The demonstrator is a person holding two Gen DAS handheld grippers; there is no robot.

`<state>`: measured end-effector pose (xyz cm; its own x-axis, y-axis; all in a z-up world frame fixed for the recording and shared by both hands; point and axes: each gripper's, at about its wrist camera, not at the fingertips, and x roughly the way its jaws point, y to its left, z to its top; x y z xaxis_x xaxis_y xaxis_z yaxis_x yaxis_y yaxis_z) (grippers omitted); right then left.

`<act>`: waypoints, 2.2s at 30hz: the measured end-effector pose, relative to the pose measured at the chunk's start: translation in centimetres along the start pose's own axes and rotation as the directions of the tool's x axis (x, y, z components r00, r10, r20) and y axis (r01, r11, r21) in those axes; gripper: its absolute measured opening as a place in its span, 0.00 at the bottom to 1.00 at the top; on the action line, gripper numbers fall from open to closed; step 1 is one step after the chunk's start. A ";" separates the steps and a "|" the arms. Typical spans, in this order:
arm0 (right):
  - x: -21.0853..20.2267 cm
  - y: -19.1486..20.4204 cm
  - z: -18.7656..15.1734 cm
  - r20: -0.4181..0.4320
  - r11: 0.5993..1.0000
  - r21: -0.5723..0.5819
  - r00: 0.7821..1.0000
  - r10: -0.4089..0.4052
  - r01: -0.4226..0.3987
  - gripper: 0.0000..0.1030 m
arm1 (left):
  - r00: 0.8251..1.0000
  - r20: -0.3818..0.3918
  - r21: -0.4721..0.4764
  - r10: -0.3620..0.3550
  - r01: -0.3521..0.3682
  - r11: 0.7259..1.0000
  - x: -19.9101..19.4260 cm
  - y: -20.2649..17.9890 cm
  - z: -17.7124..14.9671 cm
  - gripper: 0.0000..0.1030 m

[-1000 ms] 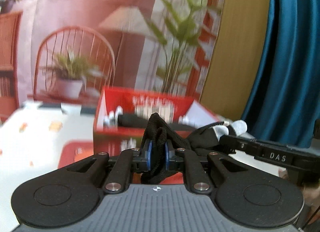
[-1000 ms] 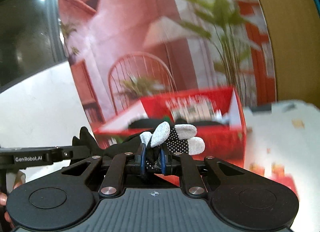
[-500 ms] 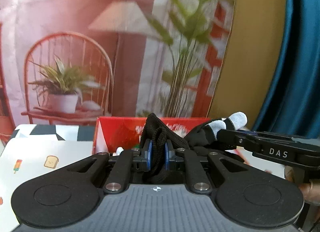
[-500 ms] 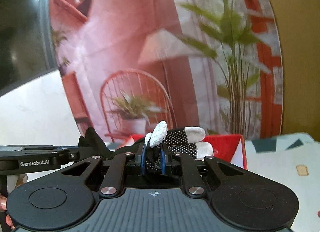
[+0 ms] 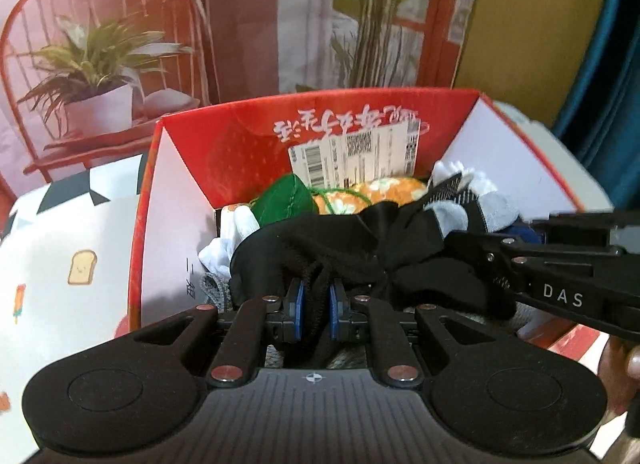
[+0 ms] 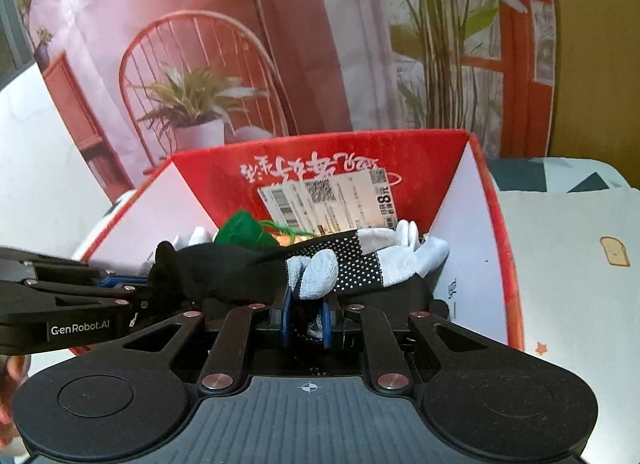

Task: Organize soft objects

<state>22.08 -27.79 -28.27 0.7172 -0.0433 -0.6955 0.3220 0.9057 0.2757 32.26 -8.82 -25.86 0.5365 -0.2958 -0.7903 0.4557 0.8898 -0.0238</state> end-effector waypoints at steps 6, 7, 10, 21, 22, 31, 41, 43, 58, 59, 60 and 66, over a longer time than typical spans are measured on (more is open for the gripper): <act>1.1 0.9 0.1 -0.040 0.999 -0.049 0.999 -0.012 0.010 0.13 | 0.999 -0.029 0.025 0.017 -0.016 1.000 0.7 -0.2 -0.3 0.14; 1.3 1.0 0.1 -0.048 0.998 -0.064 0.999 -0.019 0.016 0.13 | 0.999 -0.033 0.026 0.018 -0.018 1.000 0.9 -0.2 -0.4 0.14; 1.8 1.3 -0.1 -0.075 0.995 -0.101 0.997 -0.035 0.027 0.14 | 0.999 -0.038 0.019 0.018 -0.017 1.000 1.2 -0.2 -0.4 0.14; 1.9 1.5 -0.3 -0.093 0.992 -0.114 0.994 -0.060 0.050 0.15 | 0.999 -0.028 -0.006 0.027 -0.027 1.000 0.9 -0.1 -0.7 0.21; 1.8 1.4 -0.3 -0.093 0.992 -0.111 0.994 -0.063 0.052 0.15 | 0.999 -0.022 -0.001 0.033 -0.033 0.999 0.8 -0.1 -0.7 0.22; -0.5 1.1 -0.9 -0.044 0.989 -0.089 0.991 -0.124 0.119 0.48 | 0.995 0.095 -0.023 0.032 -0.030 0.999 -2.9 0.4 -1.6 0.81; -5.0 1.8 -1.8 0.063 0.997 -0.054 0.996 -0.059 0.063 0.89 | 0.971 0.213 -0.037 0.110 -0.104 0.994 -7.4 -0.7 -3.1 1.00; -5.7 1.9 -1.7 0.077 0.997 -0.047 0.995 -0.058 0.061 0.91 | 0.966 0.222 -0.048 0.132 -0.125 0.991 -8.3 -0.8 -3.4 1.00; -14.4 4.3 -1.2 0.151 0.999 -0.023 0.988 -0.042 0.046 1.00 | 0.890 0.386 -0.143 0.243 -0.202 0.969 -19.5 -1.5 -4.7 1.00; -15.2 4.5 -1.1 0.150 0.999 -0.023 0.988 -0.043 0.047 1.00 | 0.882 0.395 -0.136 0.257 -0.220 0.966 -20.5 -1.8 -4.8 1.00; -15.9 4.8 -1.0 0.149 0.998 -0.022 0.987 -0.055 0.059 1.00 | 0.870 0.410 -0.132 0.276 -0.243 0.961 -21.5 -2.2 -5.0 1.00; -21.9 7.0 -0.8 0.212 0.994 -0.065 0.975 -0.073 0.089 1.00 | 0.824 0.453 -0.181 0.340 -0.289 0.940 -28.0 -3.8 -6.0 1.00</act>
<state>8.11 -20.20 -11.65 0.8063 -0.1976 -0.5576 0.3436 0.9237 0.1695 11.24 -1.81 -7.33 0.9190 -0.0984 -0.3817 0.1450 0.9848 0.0952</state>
